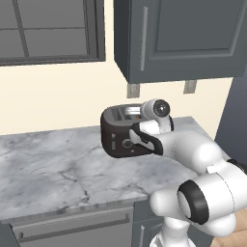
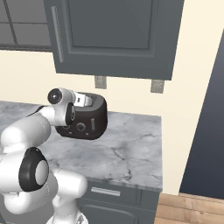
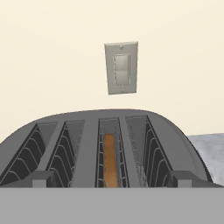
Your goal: Start the toaster. Once the lever pops up, take the bread to the plate on the dining counter.
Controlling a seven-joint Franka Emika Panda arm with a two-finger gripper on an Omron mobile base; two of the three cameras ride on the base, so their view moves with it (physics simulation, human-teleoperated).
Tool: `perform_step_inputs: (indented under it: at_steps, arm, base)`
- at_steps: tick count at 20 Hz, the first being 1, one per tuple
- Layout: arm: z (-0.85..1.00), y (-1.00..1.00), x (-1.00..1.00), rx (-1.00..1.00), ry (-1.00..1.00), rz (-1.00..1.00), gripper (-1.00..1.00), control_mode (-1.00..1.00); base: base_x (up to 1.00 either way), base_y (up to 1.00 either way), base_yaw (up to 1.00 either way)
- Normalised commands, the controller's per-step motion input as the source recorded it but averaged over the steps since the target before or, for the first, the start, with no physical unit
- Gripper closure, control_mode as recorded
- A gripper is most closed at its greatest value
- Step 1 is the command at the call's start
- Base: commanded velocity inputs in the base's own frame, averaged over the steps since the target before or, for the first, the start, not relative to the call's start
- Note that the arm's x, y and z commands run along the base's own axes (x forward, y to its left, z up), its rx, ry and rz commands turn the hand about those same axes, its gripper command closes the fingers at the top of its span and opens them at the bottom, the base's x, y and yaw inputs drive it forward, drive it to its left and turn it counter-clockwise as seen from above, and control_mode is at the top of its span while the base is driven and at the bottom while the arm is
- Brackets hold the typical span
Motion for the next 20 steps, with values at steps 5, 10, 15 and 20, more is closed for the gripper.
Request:
perform_step_inputs:
  at_steps: [5, 10, 15, 20]
  arm:
    - [0.0, 0.0, 0.0, 0.0, 0.0, 0.0, -1.0, -1.0]
    - [0.0, 0.0, 0.0, 0.0, 0.0, 0.0, -1.0, -1.0]
    - [0.0, 0.0, 0.0, 0.0, 0.0, 0.0, -1.0, -1.0]
    - [0.0, 0.0, 0.0, 0.0, 0.0, 0.0, -1.0, -1.0]
  base:
    - [0.0, 0.0, 0.0]
    - [0.0, 0.0, 0.0]
    - [0.0, 0.0, 0.0]
    - [0.0, 0.0, 0.0]
